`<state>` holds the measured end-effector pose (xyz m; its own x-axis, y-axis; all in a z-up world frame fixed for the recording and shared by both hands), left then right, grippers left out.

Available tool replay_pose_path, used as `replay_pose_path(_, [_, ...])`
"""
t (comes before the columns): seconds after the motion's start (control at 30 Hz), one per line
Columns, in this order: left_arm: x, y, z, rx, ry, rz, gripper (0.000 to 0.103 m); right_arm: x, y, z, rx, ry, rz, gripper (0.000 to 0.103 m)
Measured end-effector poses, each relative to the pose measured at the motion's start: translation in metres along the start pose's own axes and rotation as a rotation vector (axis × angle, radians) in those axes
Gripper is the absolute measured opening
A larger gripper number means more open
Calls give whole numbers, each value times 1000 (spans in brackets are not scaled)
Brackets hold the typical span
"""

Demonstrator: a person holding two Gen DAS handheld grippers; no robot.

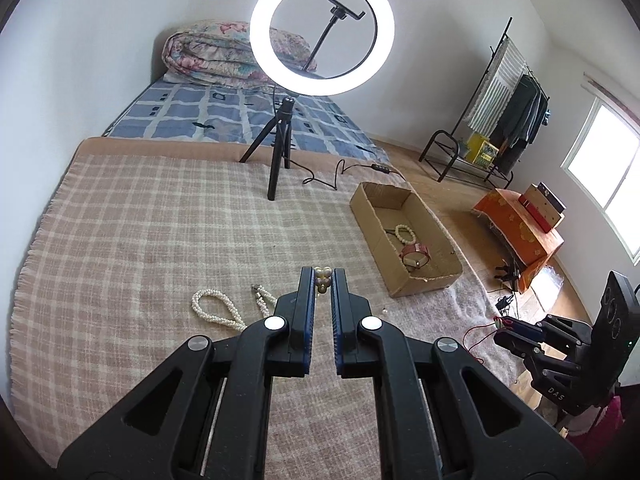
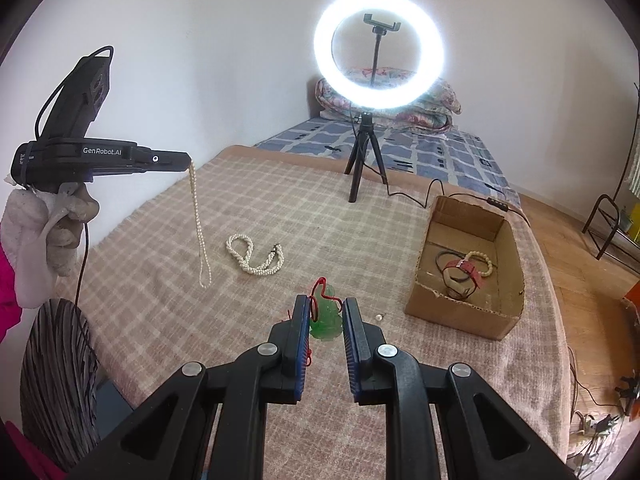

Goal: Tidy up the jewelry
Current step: 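Carry the pearl strand with the left tool and the charm with the right tool over the box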

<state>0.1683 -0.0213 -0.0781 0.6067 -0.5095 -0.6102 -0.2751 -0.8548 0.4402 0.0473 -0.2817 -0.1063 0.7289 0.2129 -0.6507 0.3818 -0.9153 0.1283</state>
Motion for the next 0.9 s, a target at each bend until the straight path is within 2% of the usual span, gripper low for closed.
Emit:
replay_pose_path(0.43, [26, 55, -36, 51, 22, 83, 6, -20, 51, -12, 18, 41, 92, 15])
replay_pose_path(0.9, [79, 109, -71, 85, 15, 152, 6, -7, 102, -29, 19, 63, 163, 15])
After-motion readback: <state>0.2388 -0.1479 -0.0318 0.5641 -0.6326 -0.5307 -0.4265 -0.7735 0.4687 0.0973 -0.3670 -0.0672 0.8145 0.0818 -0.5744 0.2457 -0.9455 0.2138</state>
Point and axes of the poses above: each gripper's, at about its wrist camera, not at the fingertips, and x roughly the way its jaws point, y to its right, z to its underside, the point moved 1 cm from there along x, roughly the way its jaws point, and after that the axes turned 8 degrees about -x, right-handed, at the moved point
